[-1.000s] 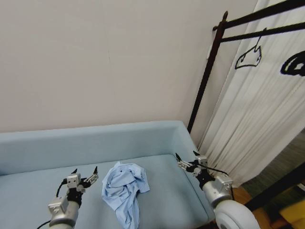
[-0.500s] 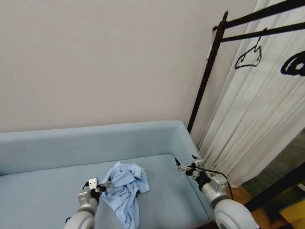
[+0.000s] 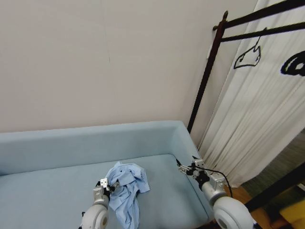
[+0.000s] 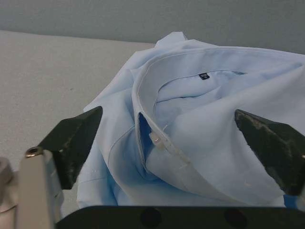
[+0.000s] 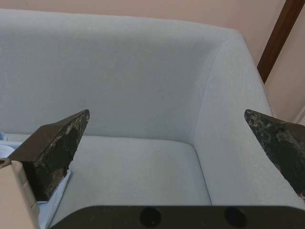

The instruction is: Pick up the clothes from the sofa and hang them on the clothes hanger.

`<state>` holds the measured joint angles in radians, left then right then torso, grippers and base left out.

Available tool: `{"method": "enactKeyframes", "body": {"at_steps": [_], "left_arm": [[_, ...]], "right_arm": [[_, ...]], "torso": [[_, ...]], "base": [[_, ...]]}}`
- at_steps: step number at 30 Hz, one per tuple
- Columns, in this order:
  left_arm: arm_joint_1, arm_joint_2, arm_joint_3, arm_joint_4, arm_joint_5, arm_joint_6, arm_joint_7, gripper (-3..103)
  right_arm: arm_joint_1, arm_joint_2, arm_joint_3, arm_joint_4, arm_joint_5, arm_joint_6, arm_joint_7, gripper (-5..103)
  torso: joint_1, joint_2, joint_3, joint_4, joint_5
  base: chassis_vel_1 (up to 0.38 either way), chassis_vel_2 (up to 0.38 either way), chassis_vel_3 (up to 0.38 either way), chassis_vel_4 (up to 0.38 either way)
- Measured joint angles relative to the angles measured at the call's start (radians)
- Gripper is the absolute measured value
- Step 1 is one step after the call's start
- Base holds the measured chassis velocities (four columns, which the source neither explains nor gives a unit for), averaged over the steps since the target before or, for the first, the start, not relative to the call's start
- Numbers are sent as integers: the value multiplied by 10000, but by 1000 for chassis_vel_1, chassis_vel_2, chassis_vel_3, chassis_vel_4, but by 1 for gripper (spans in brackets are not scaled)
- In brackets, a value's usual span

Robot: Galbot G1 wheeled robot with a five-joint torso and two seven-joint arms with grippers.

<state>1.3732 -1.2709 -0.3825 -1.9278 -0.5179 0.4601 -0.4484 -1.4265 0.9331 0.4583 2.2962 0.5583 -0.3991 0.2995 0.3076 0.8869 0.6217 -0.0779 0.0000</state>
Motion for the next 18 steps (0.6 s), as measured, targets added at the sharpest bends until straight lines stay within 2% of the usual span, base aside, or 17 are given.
{"method": "enactKeyframes", "body": {"at_steps": [1,3,6,10,12,15,18], "left_arm": [[0,0,0,0,0,0,0,91],[-18,-1,-22,4,-9,53,-19,80],[-31,0,-30,49,-22,71,-25,74],[-36,-9,-51,97,-61,108,-61,52],[-34,-14,-60,106,-78,125,-72,52],[-28,-15,-69,129,-119,133,-81,36],[-27,-10,-80,128,-125,133,-96,30]], "right_arm": [[0,0,0,0,0,0,0,100],[43,-7,-1,-38,2,3,4,100],[74,-17,-15,-57,4,5,4,100],[140,-69,-44,-110,19,6,4,100],[151,-89,-49,-121,27,6,4,100],[184,-124,-57,-144,51,6,3,100],[201,-124,-86,-149,66,6,3,100]], "torso": [[0,0,0,0,0],[0,0,0,0,1],[0,0,0,0,0],[-2,0,0,0,0],[-1,0,0,0,0],[-1,0,0,0,-1],[-1,0,0,0,0]], "base": [[0,0,0,0],[0,0,0,0],[0,0,0,0],[0,0,0,0],[0,0,0,0],[0,0,0,0],[0,0,0,0]]}}
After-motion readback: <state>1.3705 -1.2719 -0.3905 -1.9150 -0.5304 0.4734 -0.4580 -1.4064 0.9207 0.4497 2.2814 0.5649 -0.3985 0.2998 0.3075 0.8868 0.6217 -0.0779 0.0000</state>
